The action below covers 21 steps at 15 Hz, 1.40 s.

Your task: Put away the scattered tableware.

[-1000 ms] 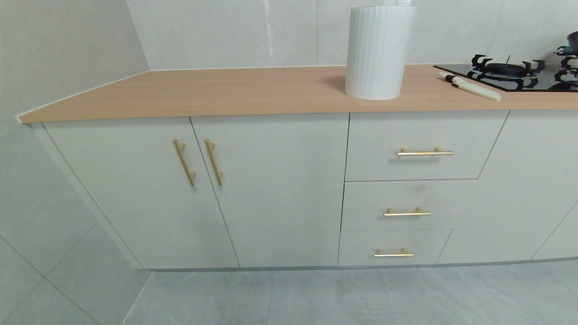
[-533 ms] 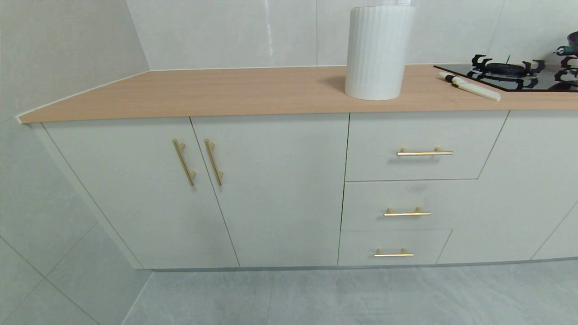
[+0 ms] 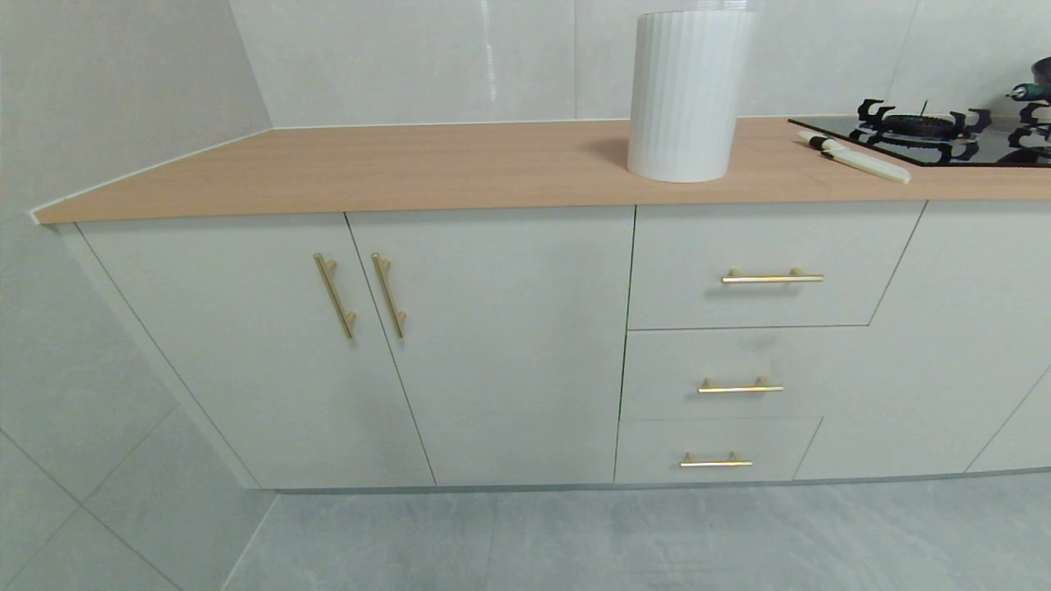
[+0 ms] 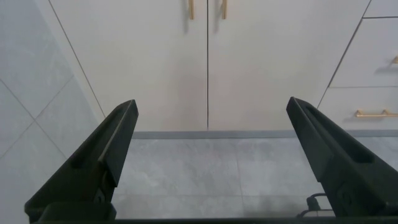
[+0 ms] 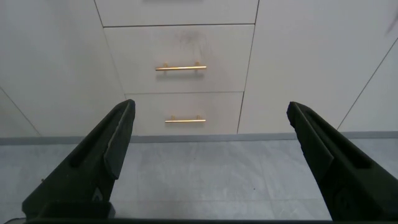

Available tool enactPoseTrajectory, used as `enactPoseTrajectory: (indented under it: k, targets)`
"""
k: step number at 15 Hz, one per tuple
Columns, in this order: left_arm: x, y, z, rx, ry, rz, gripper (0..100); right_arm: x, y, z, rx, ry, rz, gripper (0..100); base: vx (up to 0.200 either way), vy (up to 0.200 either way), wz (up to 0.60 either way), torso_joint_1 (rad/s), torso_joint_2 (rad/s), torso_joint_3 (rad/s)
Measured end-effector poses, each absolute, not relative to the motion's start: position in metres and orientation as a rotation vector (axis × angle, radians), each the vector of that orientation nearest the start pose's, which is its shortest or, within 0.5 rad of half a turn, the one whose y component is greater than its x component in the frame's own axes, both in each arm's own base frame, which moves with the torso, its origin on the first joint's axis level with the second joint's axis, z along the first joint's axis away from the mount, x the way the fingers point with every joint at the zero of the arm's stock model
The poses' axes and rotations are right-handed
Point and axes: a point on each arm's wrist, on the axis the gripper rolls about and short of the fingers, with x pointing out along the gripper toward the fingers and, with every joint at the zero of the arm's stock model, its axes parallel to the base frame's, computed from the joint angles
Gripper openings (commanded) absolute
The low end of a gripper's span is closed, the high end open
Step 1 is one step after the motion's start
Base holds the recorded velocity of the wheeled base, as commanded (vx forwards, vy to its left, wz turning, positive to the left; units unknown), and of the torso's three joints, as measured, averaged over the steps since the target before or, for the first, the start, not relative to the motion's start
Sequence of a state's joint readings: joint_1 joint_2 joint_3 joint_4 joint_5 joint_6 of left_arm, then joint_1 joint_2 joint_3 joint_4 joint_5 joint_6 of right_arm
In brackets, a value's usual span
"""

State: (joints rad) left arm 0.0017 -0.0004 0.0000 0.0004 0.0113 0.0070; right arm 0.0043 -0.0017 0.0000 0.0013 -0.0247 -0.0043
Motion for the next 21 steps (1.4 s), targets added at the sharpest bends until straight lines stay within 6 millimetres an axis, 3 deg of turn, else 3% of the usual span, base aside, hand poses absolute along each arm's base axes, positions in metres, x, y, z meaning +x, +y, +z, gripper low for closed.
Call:
enactPoseTrajectory:
  k: [15,21]
  targets:
    - [-0.0228,0.0002,0.0755,0.006,0.000,0.013,100,-0.0229,-0.0006,0.0753,-0.004,0.001,-0.021,100,0.200,0.000,0.00,0.004,0.00,0.002]
    - [-0.0228,0.0002,0.0755,0.008,0.000,0.013,100,-0.0228,-0.0006,0.0753,-0.004,0.002,-0.020,100,0.000,0.000,0.00,0.000,0.00,0.000]
